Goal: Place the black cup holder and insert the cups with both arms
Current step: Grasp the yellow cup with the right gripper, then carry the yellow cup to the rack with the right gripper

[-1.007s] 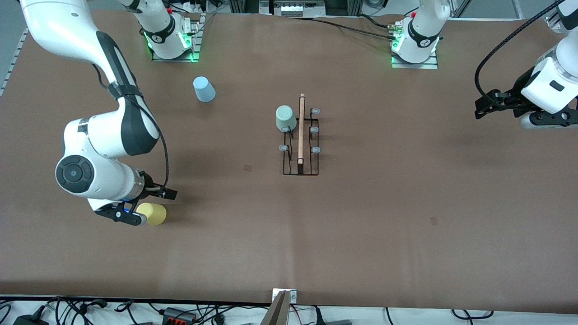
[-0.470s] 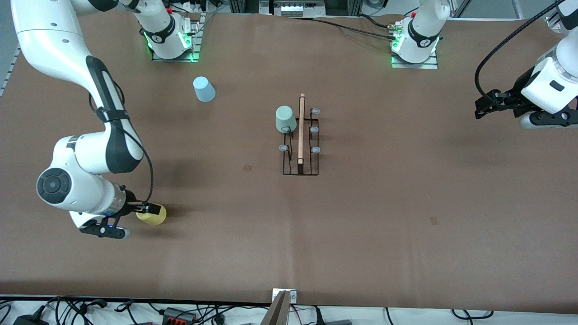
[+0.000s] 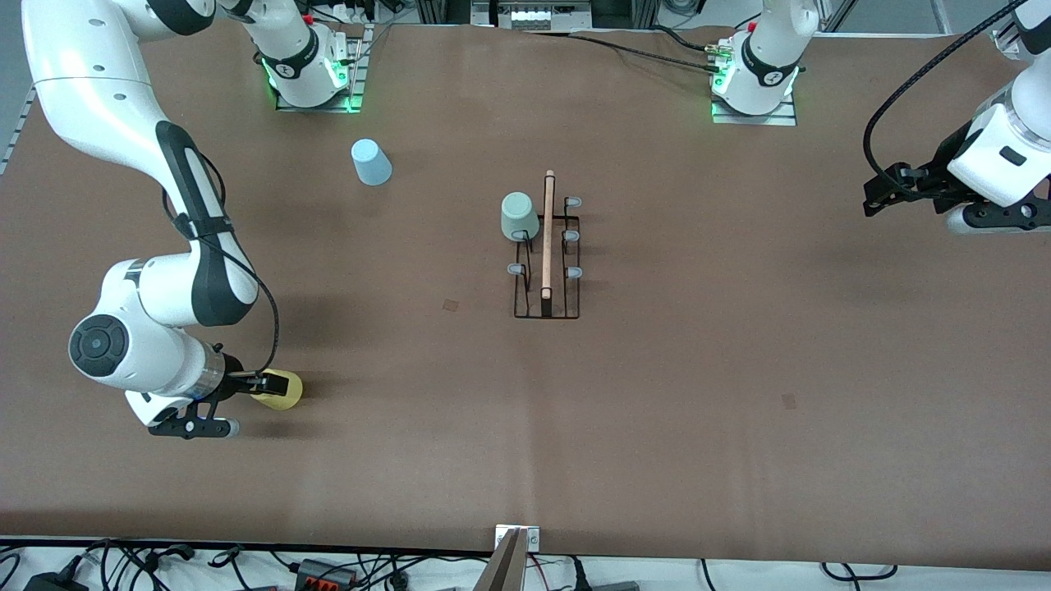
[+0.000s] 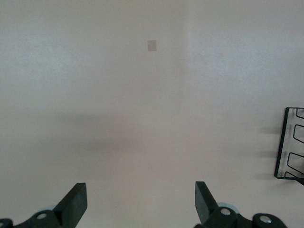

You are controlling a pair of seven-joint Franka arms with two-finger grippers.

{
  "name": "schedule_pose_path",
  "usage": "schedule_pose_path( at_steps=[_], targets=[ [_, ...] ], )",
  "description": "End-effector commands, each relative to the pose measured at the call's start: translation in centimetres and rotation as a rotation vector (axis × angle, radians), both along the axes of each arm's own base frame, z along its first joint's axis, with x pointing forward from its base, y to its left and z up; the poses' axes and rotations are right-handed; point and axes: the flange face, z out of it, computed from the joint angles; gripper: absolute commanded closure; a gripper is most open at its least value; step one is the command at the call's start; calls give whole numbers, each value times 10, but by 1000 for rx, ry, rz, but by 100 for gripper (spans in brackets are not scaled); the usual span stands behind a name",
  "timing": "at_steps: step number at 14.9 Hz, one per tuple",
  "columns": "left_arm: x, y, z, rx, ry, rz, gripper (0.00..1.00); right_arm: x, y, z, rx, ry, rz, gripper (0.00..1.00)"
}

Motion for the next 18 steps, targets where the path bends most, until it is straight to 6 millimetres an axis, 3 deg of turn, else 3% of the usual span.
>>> schedule_pose_path(
  at_steps=[1,7,14,16,18],
  targets=[
    [3,2,5,10,6,-7,0,2,-2,-8,7,-3,39,0],
    [3,2,5,10,6,-7,0,-2,-3,-30,6,32,76,0],
    [3,2,5,10,6,-7,0,-2,-3,-35,5,35,99,0],
    [2,2,5,10,7,-6,0,-2,-3,-37,4,36,102,8],
    [2,2,5,10,7,-6,0,-2,-3,-37,4,36,121,26]
  ],
)
